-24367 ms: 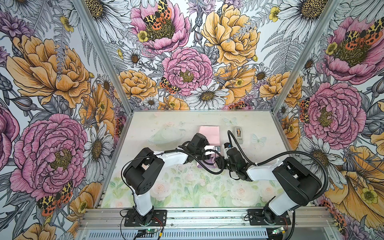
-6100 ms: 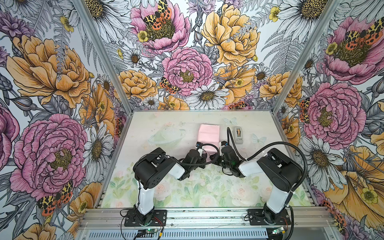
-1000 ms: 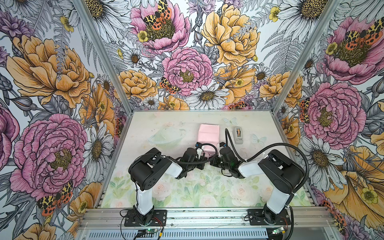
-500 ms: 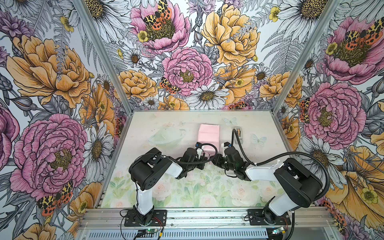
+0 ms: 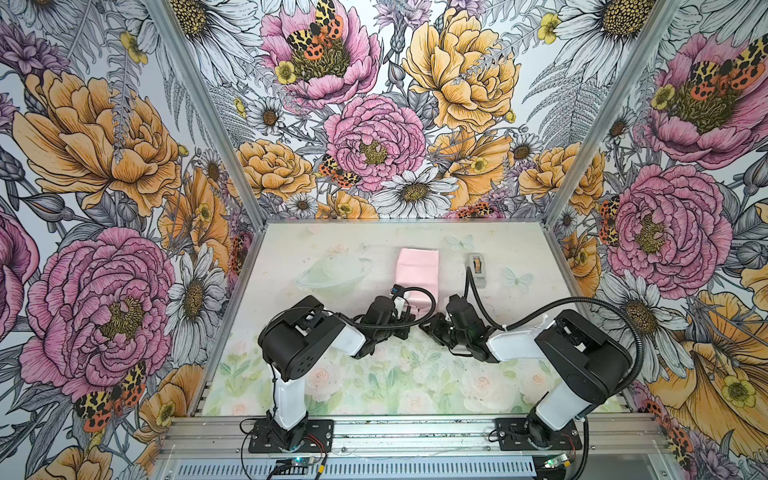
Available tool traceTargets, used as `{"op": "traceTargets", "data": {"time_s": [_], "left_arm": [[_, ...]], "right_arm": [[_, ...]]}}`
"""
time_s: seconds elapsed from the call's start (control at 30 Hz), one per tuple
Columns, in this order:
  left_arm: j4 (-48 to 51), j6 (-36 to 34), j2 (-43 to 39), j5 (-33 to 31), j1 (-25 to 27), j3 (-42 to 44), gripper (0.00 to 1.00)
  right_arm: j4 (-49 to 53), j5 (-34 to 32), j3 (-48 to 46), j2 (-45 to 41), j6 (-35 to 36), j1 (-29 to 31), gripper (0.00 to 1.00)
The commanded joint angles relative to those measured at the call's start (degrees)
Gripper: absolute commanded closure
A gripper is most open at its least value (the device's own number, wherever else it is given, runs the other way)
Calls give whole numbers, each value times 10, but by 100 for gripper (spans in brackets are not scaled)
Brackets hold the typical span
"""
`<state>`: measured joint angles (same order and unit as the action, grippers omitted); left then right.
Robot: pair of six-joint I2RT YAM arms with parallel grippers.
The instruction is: Wrap the gift box in paper
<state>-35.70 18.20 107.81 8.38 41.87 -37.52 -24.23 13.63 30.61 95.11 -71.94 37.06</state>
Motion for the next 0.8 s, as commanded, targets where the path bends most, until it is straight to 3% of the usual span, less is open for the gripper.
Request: {"op": "traceTargets", "data": {"time_s": [0.0, 0.2, 0.57, 0.77], "left_arm": [[21, -2, 14, -9, 5, -3, 86], [21, -3, 12, -9, 5, -3, 85], [21, -8, -3, -8, 5, 0, 85], [4, -47, -62, -9, 10, 15, 74]], "right_arm": [[-36, 10, 0, 19, -33, -2, 73], [-62, 4, -3, 34, -52, -3, 74], [-93, -12, -11, 41, -67, -10, 87], [-95, -9, -13, 32, -65, -15, 96]]}}
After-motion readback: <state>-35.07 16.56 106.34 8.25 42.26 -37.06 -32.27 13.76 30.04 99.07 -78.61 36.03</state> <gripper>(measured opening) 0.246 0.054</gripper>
